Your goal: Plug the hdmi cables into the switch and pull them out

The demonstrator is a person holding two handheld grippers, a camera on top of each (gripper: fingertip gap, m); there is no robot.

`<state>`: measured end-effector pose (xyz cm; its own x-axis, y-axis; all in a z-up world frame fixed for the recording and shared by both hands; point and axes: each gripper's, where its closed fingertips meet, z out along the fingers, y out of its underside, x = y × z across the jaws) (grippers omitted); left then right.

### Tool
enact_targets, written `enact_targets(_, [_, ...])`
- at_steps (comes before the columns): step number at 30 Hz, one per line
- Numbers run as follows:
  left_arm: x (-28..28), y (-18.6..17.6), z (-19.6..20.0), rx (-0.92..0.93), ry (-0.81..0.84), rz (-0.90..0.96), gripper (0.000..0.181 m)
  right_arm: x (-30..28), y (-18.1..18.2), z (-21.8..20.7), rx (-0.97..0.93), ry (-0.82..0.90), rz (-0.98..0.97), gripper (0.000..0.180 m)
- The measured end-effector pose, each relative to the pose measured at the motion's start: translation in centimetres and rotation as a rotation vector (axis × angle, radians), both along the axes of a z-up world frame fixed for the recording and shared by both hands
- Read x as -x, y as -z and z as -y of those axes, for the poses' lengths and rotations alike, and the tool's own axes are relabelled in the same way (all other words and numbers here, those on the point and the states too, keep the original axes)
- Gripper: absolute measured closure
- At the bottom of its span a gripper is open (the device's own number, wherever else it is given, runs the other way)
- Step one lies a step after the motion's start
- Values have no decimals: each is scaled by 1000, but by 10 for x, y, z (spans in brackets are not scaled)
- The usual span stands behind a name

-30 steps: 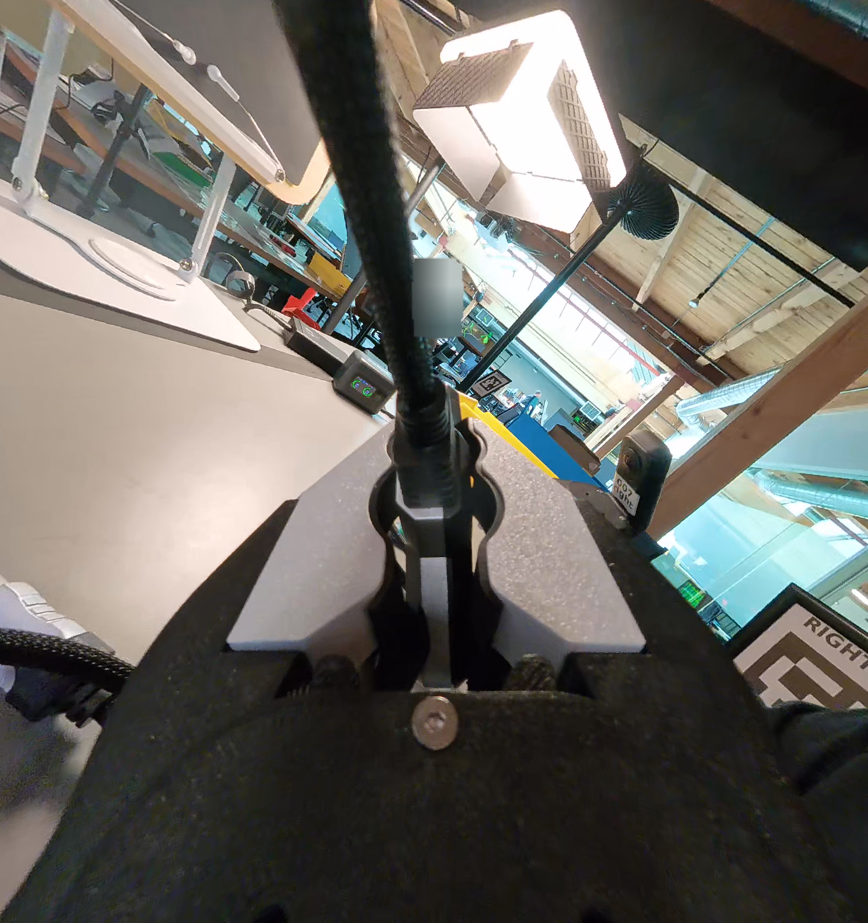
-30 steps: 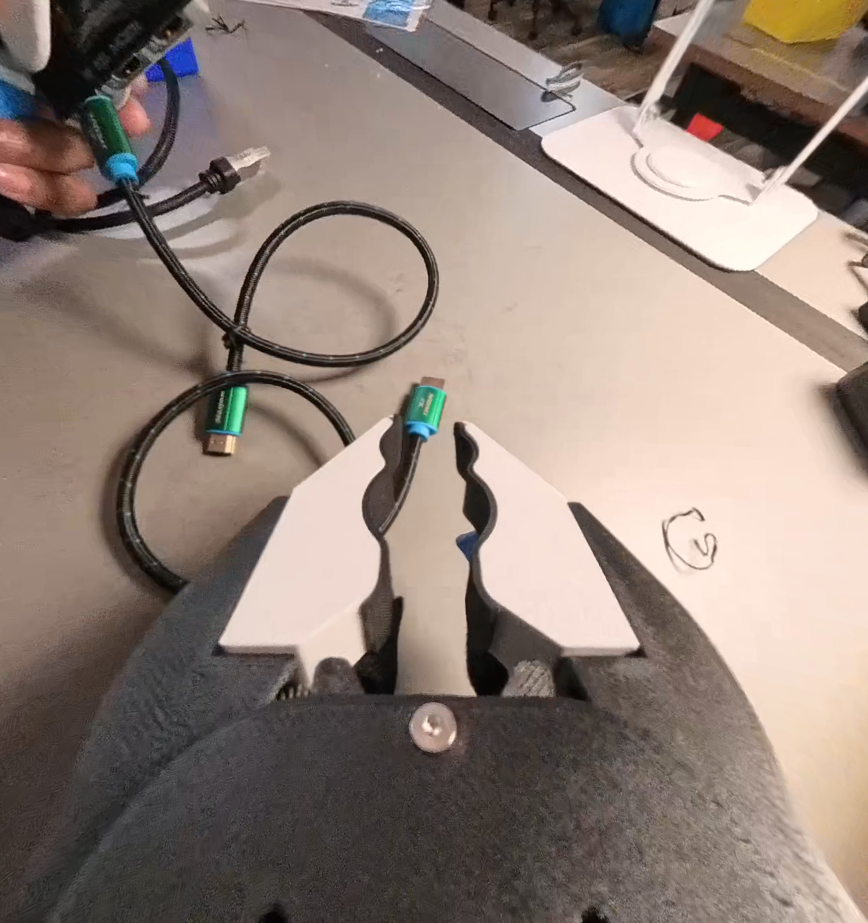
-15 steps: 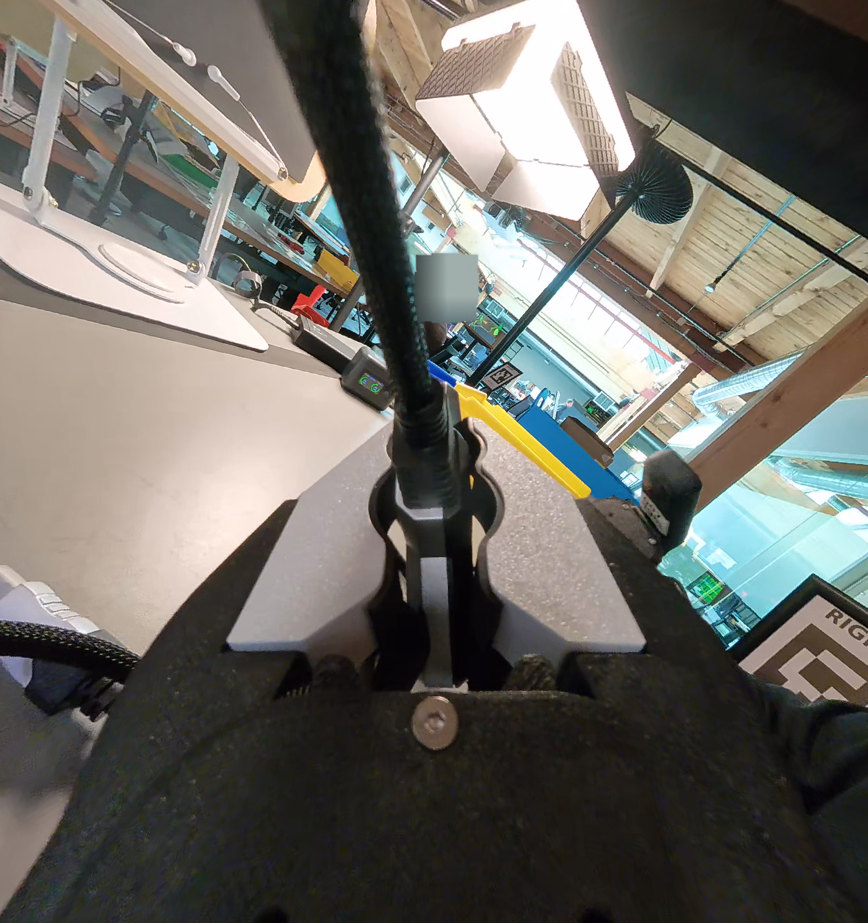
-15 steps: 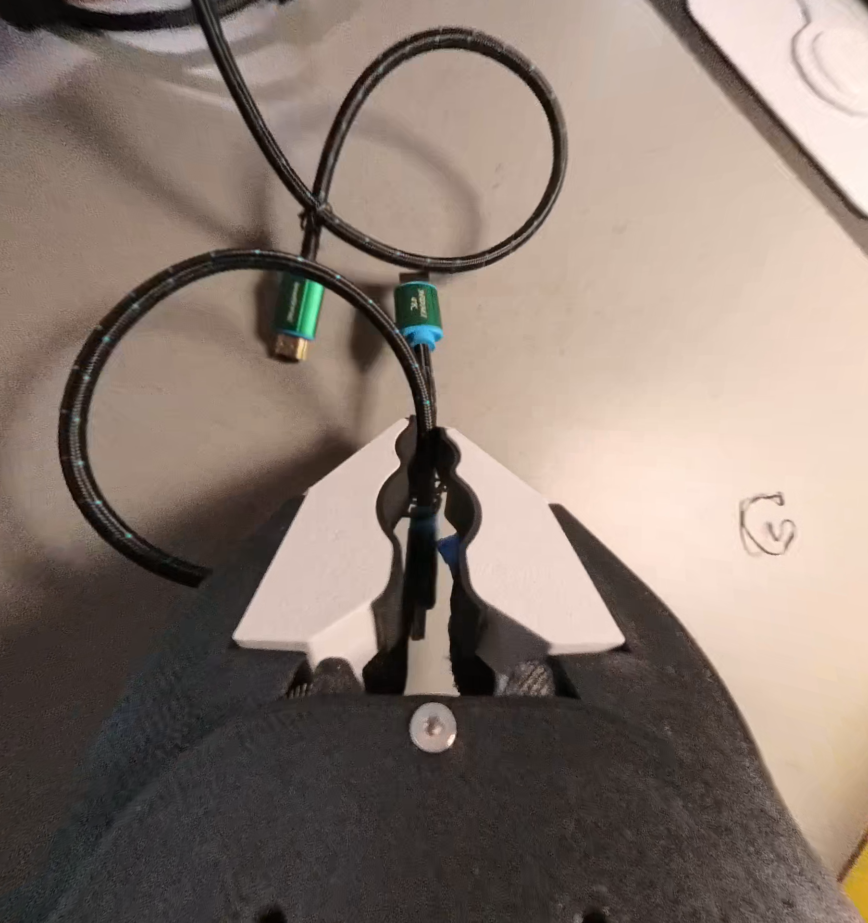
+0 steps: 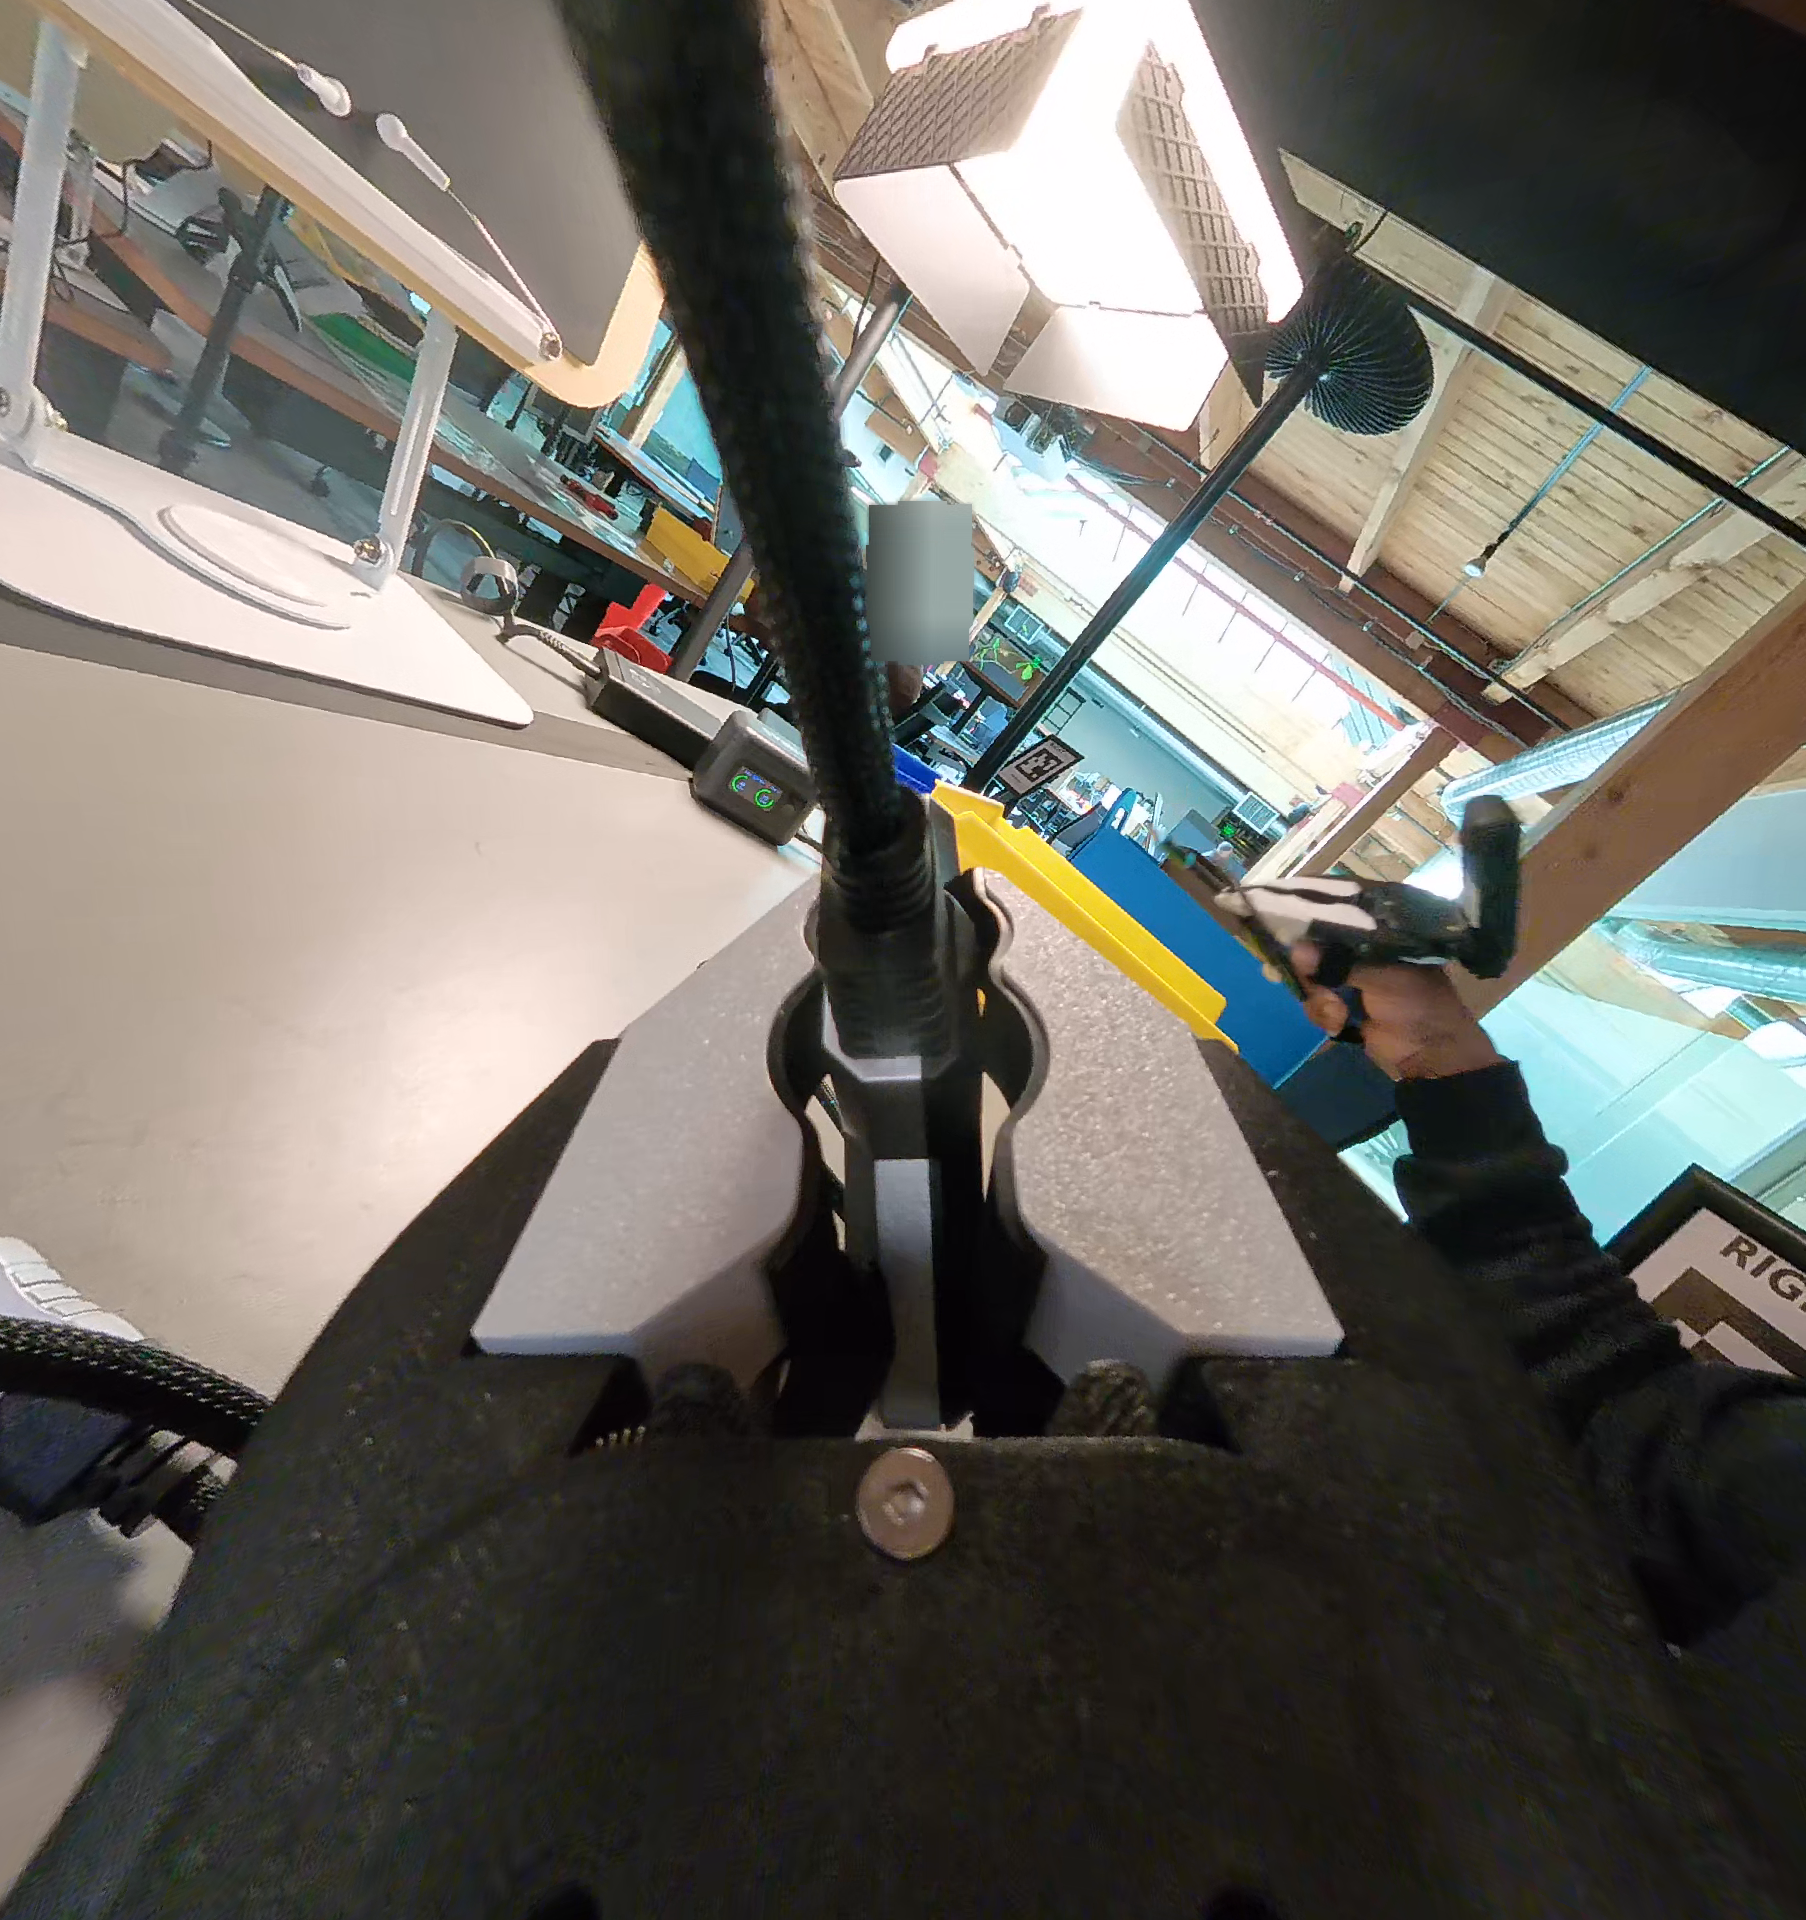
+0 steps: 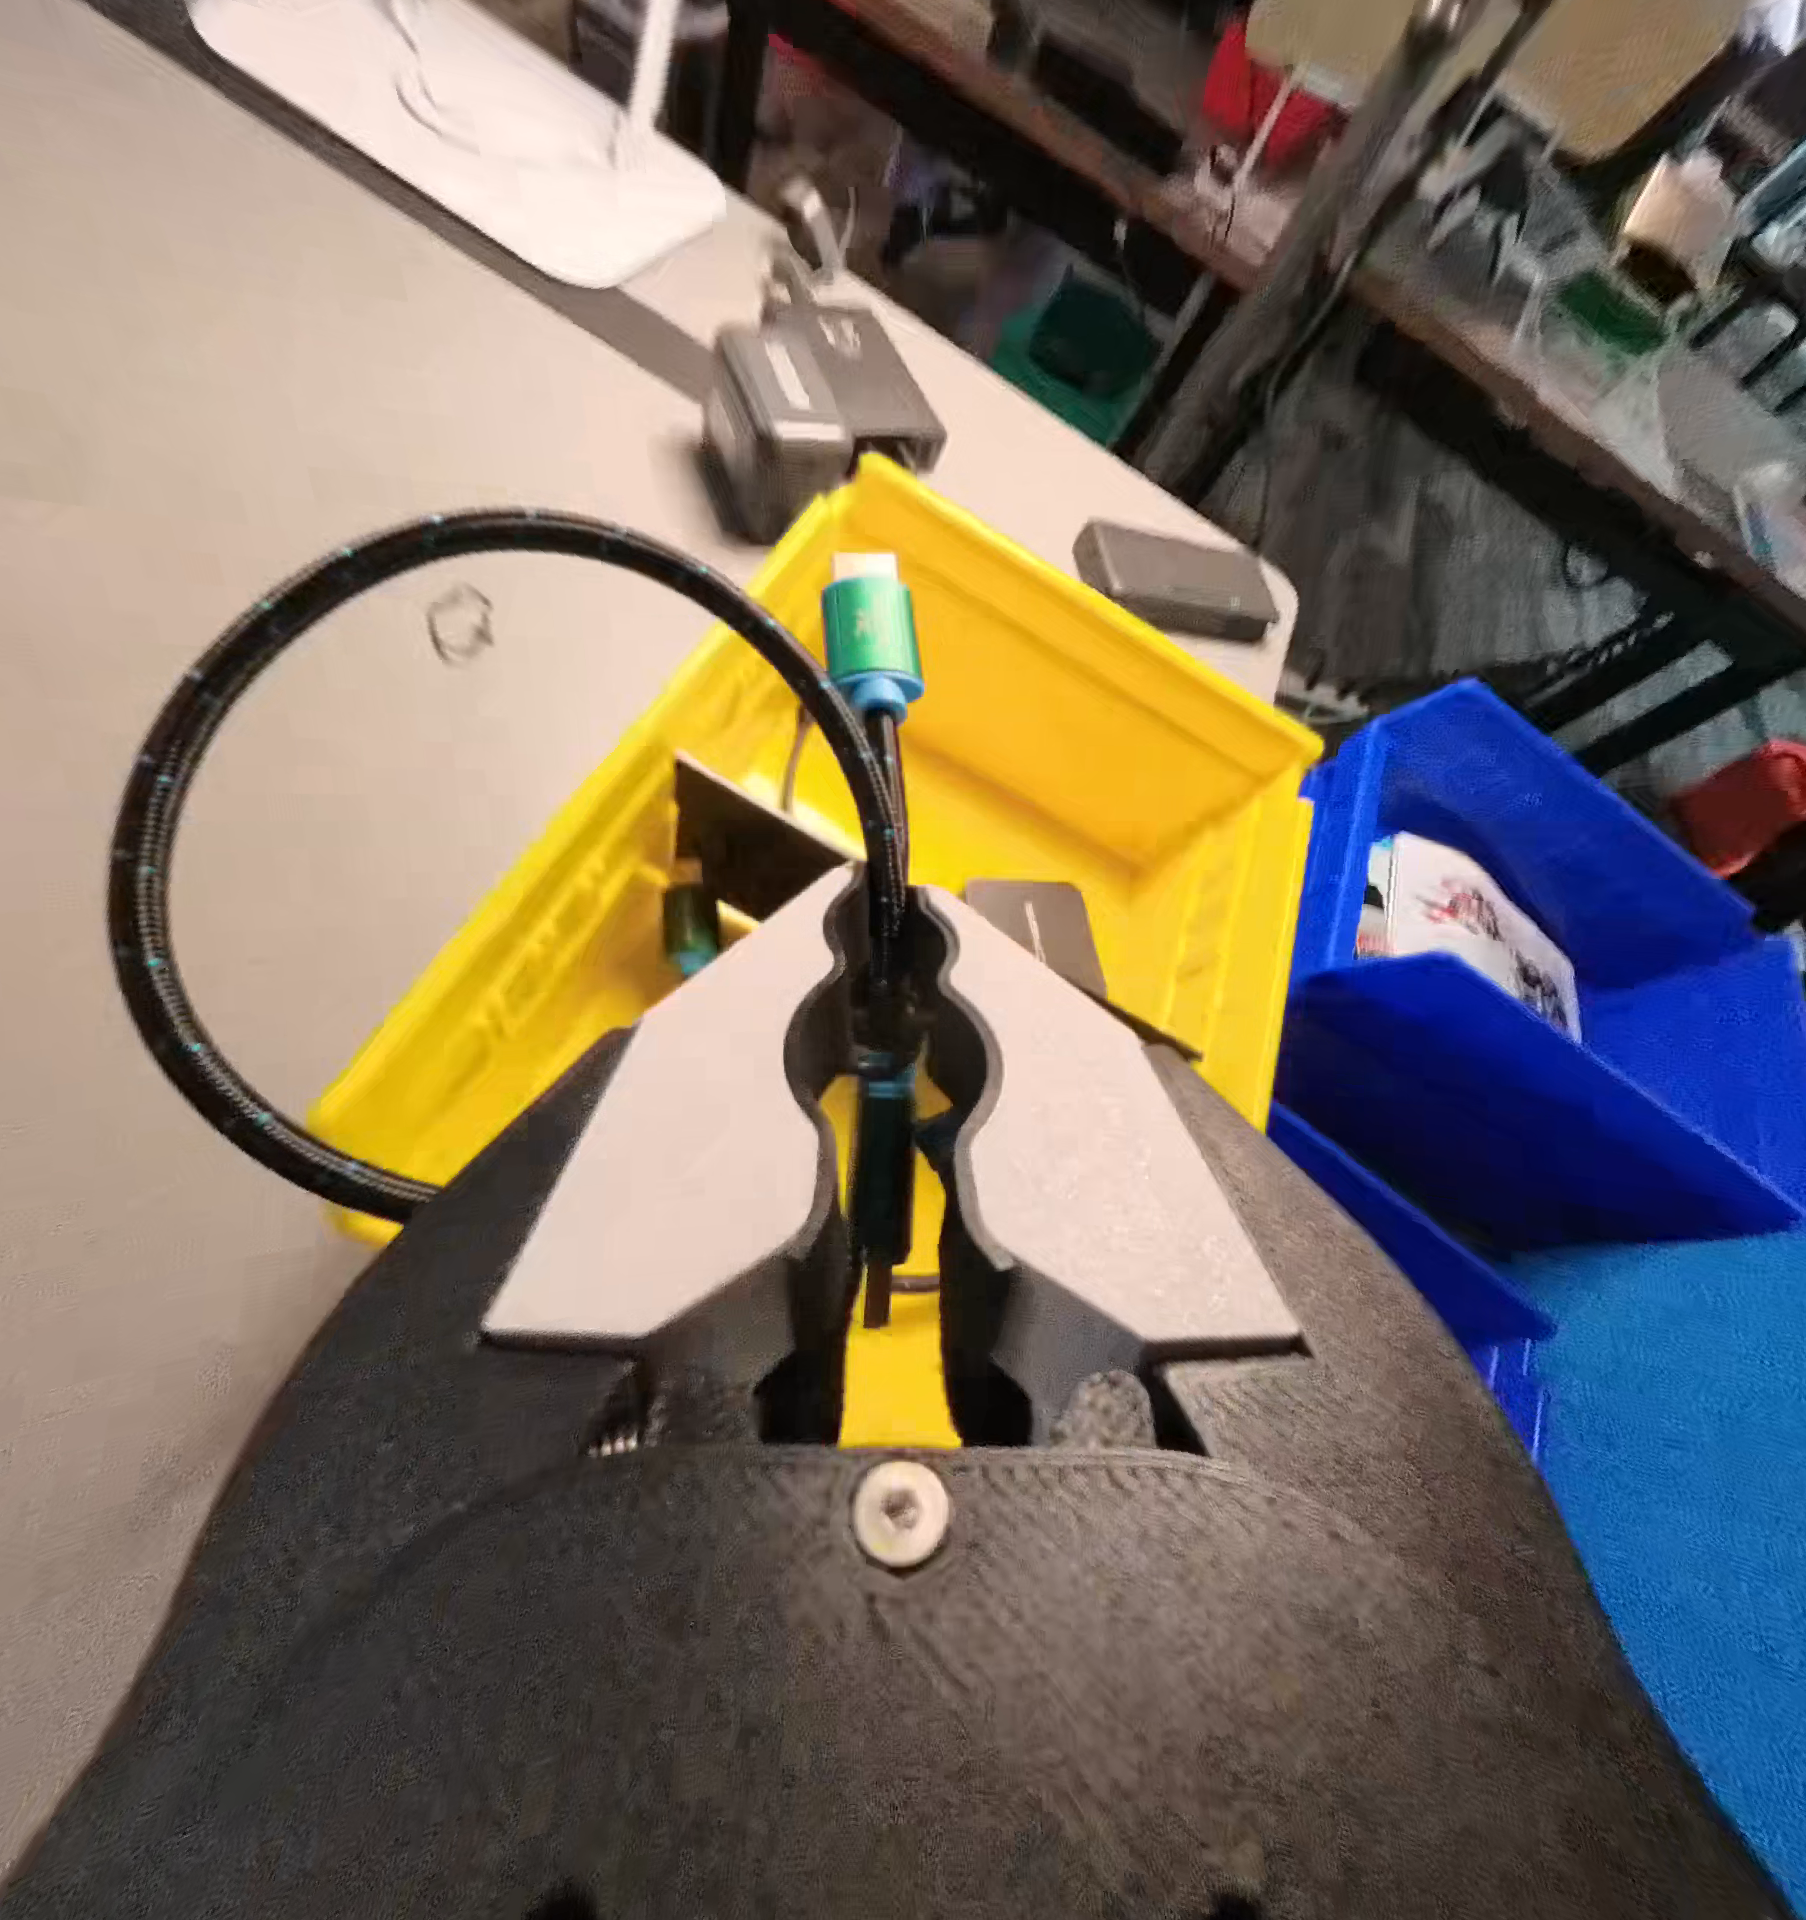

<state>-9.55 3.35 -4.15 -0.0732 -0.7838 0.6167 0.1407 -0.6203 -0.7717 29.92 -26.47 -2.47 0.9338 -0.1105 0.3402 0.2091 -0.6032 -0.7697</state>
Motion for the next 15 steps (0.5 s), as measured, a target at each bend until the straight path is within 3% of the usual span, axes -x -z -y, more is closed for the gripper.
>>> enact_targets(3, [-2, 1, 2, -5, 8, -4, 160, -13, 58, 10, 206, -24, -21, 172])
enact_targets(6, [-5, 5, 7, -17, 30, -22, 160, -18, 77, 12, 291, -25, 22, 166])
enact_targets(9, [-7, 6, 9, -42, 32, -40, 160, -27, 60, 16, 302, 17, 96, 149])
enact_targets(13, [-6, 7, 7, -30, 29, -39, 161, -34, 19, 18, 286, 73, 232, 138])
enact_targets(15, [-5, 7, 5, -21, 26, -40, 161, -9, 2, -1, 230, 22, 258, 138])
